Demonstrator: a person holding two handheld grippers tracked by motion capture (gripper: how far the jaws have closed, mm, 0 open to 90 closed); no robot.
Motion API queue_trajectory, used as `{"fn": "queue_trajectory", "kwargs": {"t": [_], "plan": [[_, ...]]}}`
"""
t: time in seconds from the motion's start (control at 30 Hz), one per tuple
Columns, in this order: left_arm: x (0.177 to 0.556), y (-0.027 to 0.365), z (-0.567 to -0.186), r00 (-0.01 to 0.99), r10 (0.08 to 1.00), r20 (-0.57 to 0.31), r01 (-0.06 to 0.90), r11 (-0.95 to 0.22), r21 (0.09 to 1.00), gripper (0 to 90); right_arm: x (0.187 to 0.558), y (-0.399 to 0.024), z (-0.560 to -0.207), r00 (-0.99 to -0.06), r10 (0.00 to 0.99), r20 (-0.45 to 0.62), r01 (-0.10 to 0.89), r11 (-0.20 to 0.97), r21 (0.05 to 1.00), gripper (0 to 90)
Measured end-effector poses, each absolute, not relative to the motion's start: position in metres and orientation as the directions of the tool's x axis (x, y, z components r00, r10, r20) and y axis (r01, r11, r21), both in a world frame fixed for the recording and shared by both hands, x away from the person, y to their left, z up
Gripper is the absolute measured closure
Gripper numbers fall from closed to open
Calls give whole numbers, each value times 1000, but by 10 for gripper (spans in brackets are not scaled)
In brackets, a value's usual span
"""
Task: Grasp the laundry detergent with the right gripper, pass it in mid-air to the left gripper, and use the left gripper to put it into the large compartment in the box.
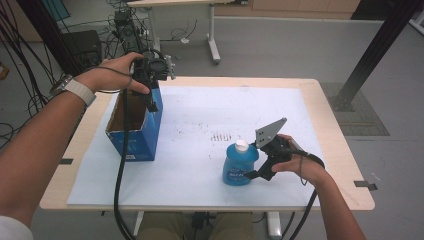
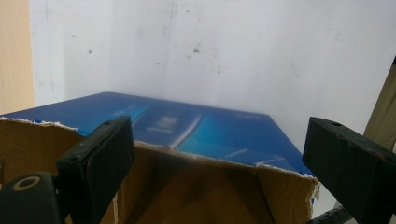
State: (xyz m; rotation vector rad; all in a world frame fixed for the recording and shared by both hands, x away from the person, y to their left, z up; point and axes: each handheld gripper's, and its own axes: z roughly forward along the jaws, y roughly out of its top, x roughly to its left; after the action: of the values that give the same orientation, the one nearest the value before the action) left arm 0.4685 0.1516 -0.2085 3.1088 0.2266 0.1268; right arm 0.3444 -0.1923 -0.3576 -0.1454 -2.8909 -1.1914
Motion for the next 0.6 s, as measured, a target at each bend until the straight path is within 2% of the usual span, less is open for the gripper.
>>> {"fn": "queue_trajectory", "kwargs": {"t": [0.6], "plan": [[469, 152, -210, 985, 149, 82, 147, -989, 33, 96, 344, -191, -364, -996, 73, 48, 85, 691, 718, 157]]}}
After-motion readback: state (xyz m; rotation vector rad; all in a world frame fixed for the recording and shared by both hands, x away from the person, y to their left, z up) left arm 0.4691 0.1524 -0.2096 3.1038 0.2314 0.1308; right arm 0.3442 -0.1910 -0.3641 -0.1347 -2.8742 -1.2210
